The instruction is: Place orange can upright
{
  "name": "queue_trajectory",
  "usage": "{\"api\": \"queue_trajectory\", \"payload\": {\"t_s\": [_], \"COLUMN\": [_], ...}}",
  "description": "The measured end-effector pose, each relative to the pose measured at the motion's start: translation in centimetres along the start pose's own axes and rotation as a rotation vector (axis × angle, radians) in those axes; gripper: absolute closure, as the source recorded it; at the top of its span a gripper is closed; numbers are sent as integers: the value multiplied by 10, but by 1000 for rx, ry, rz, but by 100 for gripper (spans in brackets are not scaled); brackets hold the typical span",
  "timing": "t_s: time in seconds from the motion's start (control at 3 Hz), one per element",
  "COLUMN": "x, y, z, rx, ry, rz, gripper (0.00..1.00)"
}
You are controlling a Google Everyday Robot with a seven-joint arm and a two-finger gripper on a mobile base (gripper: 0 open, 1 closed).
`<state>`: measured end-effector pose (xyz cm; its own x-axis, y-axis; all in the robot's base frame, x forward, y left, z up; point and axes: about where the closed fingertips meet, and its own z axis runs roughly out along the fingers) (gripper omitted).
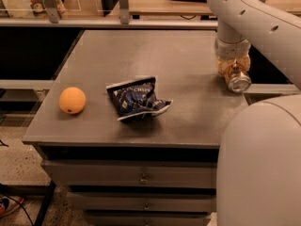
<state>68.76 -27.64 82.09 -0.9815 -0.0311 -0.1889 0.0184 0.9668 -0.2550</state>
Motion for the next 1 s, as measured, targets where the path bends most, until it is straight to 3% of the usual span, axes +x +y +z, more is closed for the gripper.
{"api": "queue_trajectory", "payload": {"t_s": [0.33, 1.0], "x": [0, 12], "y": [-7, -40], "z": [-2, -32], "rx": [-105, -507], "ry": [-47, -225], "rz": [2, -10], "gripper": [100, 100]}}
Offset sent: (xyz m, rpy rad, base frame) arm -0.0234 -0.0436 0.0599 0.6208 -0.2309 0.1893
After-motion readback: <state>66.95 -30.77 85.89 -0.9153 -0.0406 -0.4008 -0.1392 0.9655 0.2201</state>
